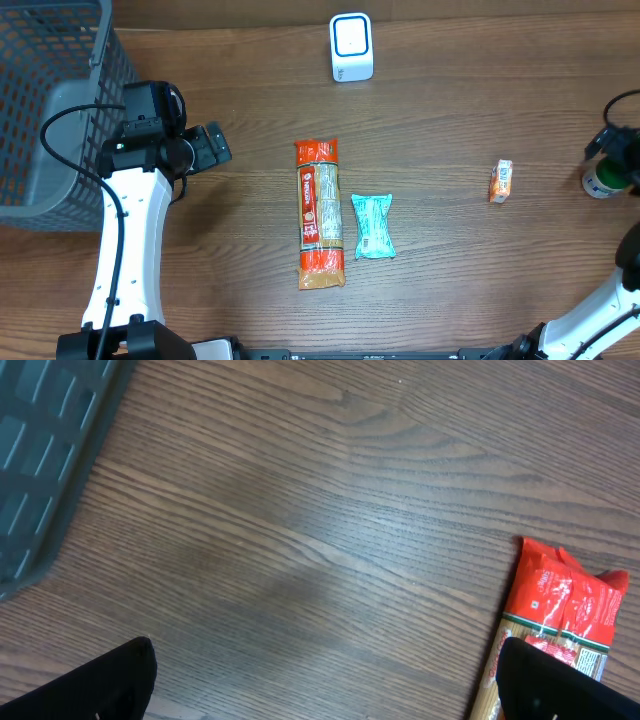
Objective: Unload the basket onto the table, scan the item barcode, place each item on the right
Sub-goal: 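Carry the jar to the right table edge and set it down, then move the right gripper over the orange Kleenex pack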
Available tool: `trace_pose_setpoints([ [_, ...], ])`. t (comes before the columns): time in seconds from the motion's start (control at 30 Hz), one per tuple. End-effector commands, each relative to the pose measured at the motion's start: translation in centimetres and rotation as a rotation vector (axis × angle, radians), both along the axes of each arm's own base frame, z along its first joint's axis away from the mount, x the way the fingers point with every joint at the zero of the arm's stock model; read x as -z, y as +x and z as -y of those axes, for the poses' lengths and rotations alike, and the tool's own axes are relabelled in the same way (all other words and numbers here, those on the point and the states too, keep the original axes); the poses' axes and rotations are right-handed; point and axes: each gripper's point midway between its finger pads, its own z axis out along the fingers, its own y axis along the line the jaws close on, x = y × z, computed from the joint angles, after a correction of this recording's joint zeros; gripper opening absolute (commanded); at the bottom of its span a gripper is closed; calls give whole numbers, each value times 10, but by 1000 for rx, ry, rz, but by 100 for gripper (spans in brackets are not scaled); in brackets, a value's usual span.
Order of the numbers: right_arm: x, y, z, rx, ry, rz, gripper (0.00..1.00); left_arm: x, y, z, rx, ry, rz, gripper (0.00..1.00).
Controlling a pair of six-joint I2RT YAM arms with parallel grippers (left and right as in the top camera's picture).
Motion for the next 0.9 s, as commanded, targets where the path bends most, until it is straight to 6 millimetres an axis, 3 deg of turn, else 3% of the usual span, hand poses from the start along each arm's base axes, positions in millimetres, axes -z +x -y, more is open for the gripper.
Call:
trace_pose_setpoints([
  [0.0, -84, 26, -6, -35, -57, 203, 100, -2, 1, 1, 14, 2, 4, 100],
  [0.13, -122, 28, -28, -68, -19, 287, 100, -2, 1, 1, 14, 2, 4, 100],
  [0.27, -130, 31, -59, -99, 133, 344, 99, -2, 1, 1, 14, 2, 4, 100],
  [0.33, -125, 28, -68, -128, 171, 331, 90, -2, 1, 1, 14, 2, 4, 100],
  [0.43, -118, 26, -60, -119, 131, 307, 74, -2, 1, 1, 14, 2, 4, 100],
  [0.53, -114, 26, -45, -69, 59, 287, 81, -2, 1, 1, 14, 2, 4, 100],
  [0.63, -112, 22, -38, -36, 27, 266, 99, -2, 1, 1, 14, 2, 4, 100],
  [0.87, -112, 22, -43, -42, 45, 260, 100, -2, 1, 1, 14, 2, 4, 100],
])
